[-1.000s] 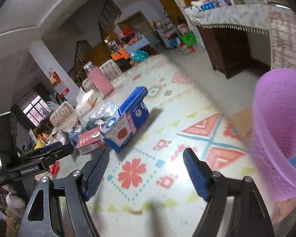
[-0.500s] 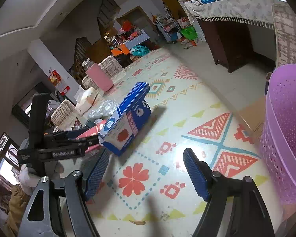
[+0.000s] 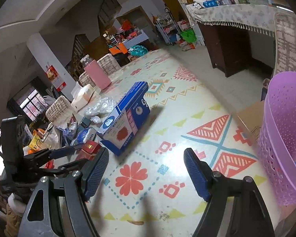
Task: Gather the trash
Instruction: 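Grasp the red Shuangxi cigarette box with the left tool while the right tool grasps a flat blue box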
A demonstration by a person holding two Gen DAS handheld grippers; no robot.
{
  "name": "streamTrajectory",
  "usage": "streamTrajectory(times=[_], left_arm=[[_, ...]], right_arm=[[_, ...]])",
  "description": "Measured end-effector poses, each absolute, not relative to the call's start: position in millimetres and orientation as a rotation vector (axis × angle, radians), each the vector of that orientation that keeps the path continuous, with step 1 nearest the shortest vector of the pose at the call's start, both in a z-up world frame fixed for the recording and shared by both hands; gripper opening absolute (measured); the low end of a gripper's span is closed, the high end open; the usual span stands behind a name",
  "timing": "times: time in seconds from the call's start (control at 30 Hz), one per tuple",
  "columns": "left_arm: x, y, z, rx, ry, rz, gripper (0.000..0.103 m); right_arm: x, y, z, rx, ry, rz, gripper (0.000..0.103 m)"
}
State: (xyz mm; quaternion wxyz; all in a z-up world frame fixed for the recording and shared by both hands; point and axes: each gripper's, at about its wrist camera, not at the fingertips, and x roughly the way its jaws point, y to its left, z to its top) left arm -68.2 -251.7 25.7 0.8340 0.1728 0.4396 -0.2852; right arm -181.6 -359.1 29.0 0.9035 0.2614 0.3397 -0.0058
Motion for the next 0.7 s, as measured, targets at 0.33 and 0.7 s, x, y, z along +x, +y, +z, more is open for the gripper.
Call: streamTrajectory(times=[0.33,0.7], left_arm=[[-72,-228,26,0.233,0.927,-0.519,0.055],[-66,-185,39,0.093,0.832,-0.468,0.055]], right_arm=[[-181,-360,28,0.539,0.707,-0.014,0.082],[-177,-354,27,0.492,0.744,-0.076,0.082]])
